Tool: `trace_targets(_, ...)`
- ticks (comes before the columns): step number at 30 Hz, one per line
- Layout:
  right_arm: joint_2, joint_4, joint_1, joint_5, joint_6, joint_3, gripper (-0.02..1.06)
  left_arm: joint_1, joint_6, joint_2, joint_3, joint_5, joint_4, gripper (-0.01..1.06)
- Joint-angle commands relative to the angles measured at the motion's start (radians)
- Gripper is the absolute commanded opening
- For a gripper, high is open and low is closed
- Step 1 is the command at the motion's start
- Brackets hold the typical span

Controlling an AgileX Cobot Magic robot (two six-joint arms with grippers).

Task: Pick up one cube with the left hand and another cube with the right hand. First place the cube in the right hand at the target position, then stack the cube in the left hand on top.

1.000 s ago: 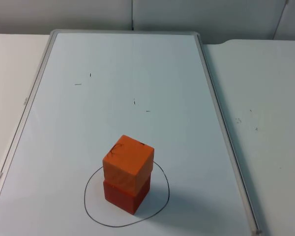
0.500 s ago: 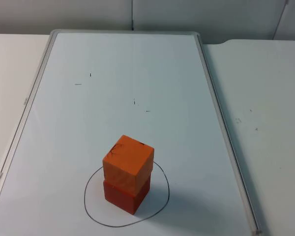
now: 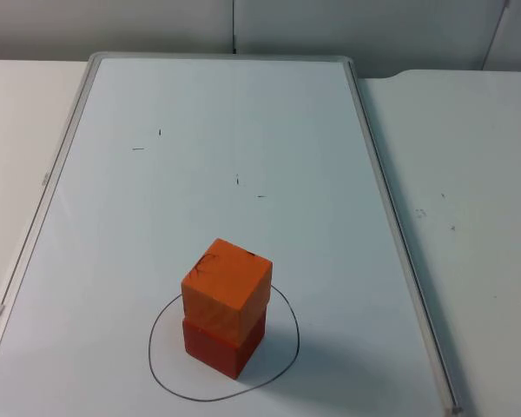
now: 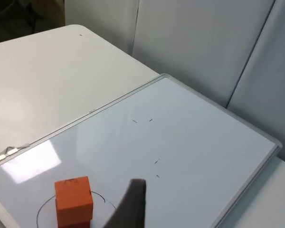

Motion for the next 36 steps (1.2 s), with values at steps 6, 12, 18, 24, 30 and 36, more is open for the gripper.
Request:
trace_targets(6, -0.055, 0.053, 0.003, 0.108, -0.035, 0.006, 0.86, -0.005, -0.008, -0.004, 0.002, 0.000, 0.001, 1.05)
trace_targets(12, -0.268, 0.172, 0.003, 0.146, -0.092, 0.144, 0.86, -0.005, -0.008, -0.004, 0.002, 0.000, 0.001, 1.05)
trace_targets(18, -0.499, 0.237, 0.003, 0.288, -0.092, 0.216, 0.86, -0.005, -0.008, -0.004, 0.002, 0.000, 0.001, 1.05)
trace_targets(24, -0.627, 0.266, 0.003, 0.422, -0.099, 0.216, 0.86, -0.005, -0.006, -0.004, 0.002, 0.000, 0.001, 1.05)
trace_targets(30, -0.627, 0.310, 0.012, 0.452, -0.155, 0.259, 0.86, -0.006, -0.006, -0.004, 0.002, 0.000, 0.016, 1.05)
trace_targets(36, -0.627, 0.310, 0.012, 0.404, -0.155, 0.316, 0.86, -0.006, -0.006, -0.004, 0.002, 0.000, 0.020, 1.05)
